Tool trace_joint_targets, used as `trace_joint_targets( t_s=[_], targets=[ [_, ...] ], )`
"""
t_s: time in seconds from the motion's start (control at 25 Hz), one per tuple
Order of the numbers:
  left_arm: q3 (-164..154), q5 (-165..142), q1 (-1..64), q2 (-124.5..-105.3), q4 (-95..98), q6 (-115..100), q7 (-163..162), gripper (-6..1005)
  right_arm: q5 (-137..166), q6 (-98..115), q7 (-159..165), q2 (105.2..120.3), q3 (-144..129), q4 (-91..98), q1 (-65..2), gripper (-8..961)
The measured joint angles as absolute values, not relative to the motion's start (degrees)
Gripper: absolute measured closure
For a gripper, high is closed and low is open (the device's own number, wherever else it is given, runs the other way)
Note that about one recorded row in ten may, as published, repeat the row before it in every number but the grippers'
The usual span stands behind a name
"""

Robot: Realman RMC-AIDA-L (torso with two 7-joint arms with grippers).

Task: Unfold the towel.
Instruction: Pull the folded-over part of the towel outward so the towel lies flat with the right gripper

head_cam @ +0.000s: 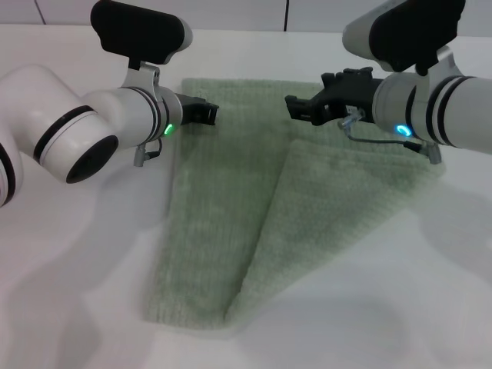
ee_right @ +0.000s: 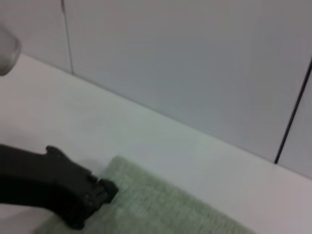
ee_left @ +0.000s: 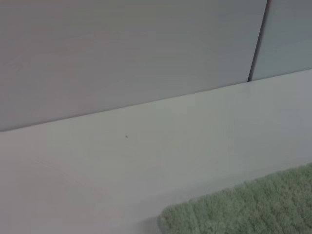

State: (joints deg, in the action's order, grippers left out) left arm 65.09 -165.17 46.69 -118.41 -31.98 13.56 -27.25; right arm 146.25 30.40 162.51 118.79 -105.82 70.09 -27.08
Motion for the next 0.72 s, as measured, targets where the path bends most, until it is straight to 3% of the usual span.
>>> trace_joint_targets(
  t_s=[0.72],
  targets=[
    [65.1,-165.1,46.9,-118.48,-32.1,13.7,-27.2,980,144.3,44.5,162.3,118.84,-103.2,65.5,-34.4,309]
  ],
)
